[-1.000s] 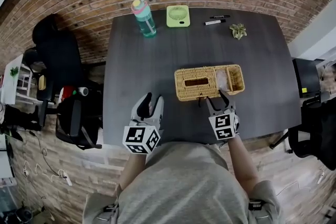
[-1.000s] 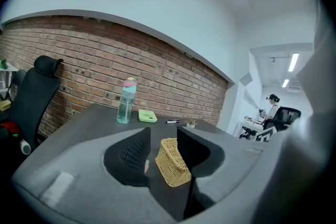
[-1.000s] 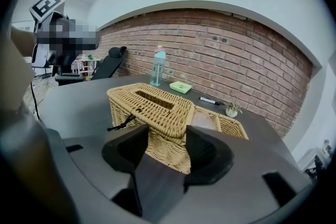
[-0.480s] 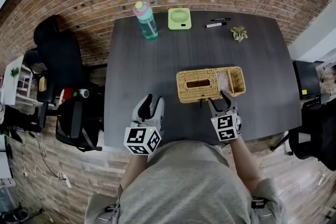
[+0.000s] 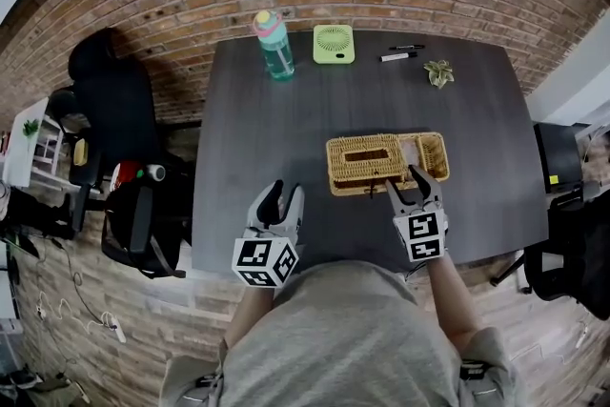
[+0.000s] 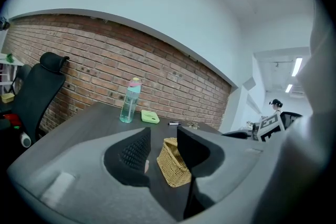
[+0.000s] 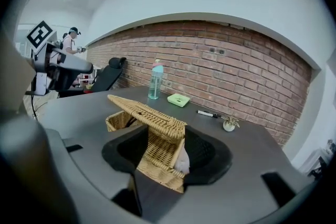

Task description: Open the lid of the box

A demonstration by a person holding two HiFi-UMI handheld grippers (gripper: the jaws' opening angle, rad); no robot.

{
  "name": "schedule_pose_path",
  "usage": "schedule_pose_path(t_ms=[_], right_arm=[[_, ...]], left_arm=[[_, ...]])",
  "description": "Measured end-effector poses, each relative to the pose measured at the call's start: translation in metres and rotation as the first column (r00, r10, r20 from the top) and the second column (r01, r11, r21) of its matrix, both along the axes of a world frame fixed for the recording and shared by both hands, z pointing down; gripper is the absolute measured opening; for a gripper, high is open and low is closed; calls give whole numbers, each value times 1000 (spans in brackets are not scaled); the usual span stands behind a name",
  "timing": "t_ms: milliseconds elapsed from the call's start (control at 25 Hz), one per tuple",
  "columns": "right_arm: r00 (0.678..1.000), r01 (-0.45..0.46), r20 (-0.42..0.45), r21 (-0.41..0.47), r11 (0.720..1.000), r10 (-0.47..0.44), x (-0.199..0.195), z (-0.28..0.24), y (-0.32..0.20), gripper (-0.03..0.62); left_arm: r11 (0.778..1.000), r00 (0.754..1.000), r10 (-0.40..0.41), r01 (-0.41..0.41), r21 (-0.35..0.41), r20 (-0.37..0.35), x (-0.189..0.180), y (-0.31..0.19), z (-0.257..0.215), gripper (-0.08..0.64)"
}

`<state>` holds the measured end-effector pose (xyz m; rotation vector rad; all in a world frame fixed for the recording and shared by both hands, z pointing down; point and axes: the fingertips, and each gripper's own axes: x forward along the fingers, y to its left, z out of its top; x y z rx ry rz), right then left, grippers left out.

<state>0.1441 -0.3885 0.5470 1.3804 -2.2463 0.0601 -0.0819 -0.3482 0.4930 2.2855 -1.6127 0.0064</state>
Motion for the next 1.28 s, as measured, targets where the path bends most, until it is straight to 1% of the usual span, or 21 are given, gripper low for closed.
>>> schedule_pose_path(t_ms=[120,440,640,1080,1280], right_arm=[[1000,1,19,14,1000,-1,-1,-11,-6,209],[999,24,20,66,998,-25,-2,-38,-29,209],[998,50,29,80,996,-52,-6,-53,-45,209],[996,82,22,76,994,-83,-11,-65,-77,207],[995,83,41,76,994,-86,-13,-68,-93,207]], left_arm=[[1000,1000,-2,2,1,-2,-1,0,1,149],[1000,1000,-6,6,2,-5,-1,-2,0,149],[1000,1000,-10,10,-4,-10,-1,-2,1,149],[1000,1000,-13,13,-10,-15,-2,-5,4,149],[1000,1000,-19,18,-22,-14,-5,-4,7,149]])
